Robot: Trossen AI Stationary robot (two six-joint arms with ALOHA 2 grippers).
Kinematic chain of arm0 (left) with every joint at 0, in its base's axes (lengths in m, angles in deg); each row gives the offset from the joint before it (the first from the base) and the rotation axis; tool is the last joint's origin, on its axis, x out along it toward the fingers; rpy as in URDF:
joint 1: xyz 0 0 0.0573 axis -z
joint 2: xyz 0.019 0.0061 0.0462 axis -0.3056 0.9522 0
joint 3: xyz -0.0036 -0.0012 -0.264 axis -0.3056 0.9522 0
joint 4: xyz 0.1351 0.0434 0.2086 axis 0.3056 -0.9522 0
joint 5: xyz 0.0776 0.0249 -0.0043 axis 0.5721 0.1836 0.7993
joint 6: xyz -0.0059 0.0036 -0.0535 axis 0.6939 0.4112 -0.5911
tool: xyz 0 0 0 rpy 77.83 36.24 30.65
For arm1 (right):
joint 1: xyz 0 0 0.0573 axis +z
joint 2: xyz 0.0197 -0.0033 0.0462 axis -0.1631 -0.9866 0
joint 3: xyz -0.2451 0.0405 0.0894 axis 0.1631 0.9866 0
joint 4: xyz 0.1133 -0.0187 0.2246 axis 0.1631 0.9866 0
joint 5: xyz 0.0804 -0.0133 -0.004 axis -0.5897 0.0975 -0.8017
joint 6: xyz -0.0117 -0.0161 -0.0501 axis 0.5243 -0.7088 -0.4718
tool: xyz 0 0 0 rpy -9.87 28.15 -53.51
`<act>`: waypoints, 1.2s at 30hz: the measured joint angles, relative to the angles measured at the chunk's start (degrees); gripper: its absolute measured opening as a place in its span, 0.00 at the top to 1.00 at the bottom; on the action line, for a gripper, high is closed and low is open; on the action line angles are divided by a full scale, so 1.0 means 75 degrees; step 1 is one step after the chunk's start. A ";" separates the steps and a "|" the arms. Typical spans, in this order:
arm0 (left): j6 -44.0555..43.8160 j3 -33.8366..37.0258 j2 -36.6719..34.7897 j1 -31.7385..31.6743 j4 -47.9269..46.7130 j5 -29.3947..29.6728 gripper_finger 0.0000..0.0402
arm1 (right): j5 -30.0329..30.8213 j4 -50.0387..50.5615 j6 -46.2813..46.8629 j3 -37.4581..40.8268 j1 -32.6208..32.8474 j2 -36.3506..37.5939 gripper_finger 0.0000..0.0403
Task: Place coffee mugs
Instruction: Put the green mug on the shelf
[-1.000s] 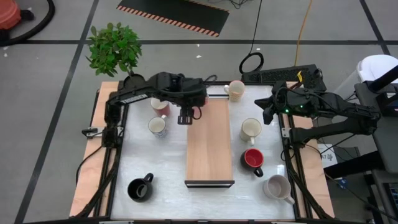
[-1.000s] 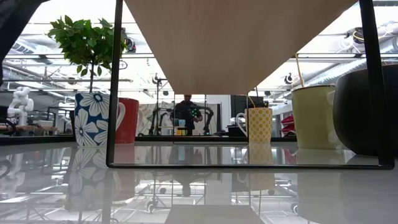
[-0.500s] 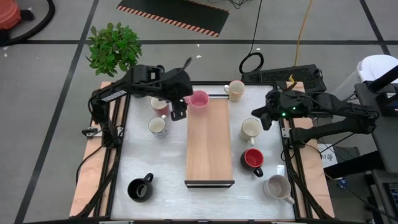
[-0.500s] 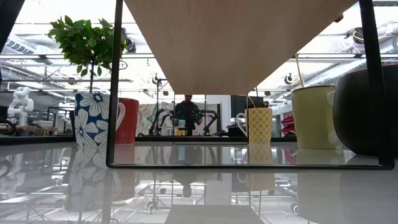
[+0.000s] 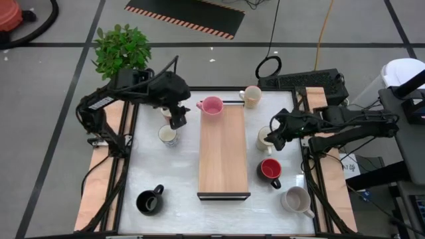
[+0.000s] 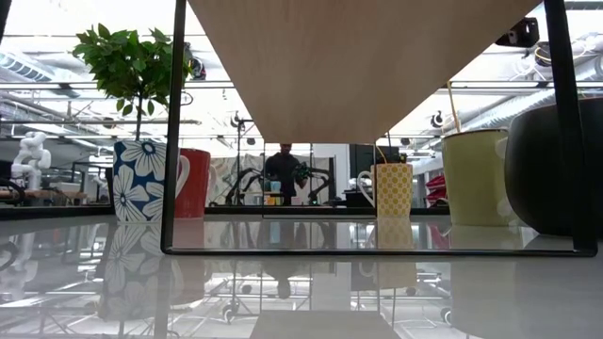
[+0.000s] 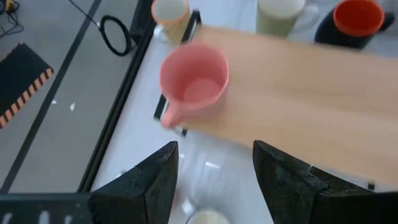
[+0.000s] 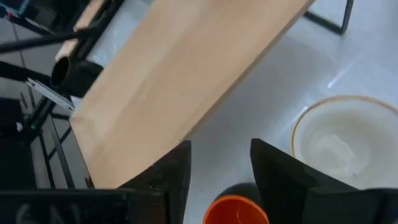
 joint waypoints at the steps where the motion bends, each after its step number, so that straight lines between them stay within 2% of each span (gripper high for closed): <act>1: 0.0043 0.0276 -0.0142 -0.0017 -0.0007 0.0004 0.47 | 0.0003 0.0004 0.0032 0.0023 0.0076 -0.0042 0.62; 8: -0.0045 0.2920 -0.1388 0.0032 0.1007 0.0131 0.47 | 0.0044 0.0049 -0.0116 0.0030 0.0715 -0.0389 0.64; 12: -0.0562 0.4372 -0.2155 0.0249 0.1738 0.0127 0.47 | 0.0030 0.0237 0.0029 0.0030 0.1073 -0.0634 0.64; 16: -0.1335 0.5342 -0.2679 0.0625 0.2083 0.0125 0.47 | 0.0012 0.0459 0.0362 0.0033 0.1409 -0.0832 0.64; 23: -0.1896 0.6166 -0.3163 0.1126 0.2612 0.0131 0.47 | 0.0466 0.0995 0.0696 0.0033 0.1817 -0.1133 0.64; 30: -0.2029 0.6232 -0.3196 0.1280 0.2969 0.0134 0.47 | 0.1181 0.1074 0.0642 0.0033 0.2071 -0.1417 0.64; 36: -0.1957 0.6232 -0.3202 0.1353 0.2970 0.0140 0.47 | 0.1227 0.1557 0.0974 0.0033 0.2115 -0.1555 0.64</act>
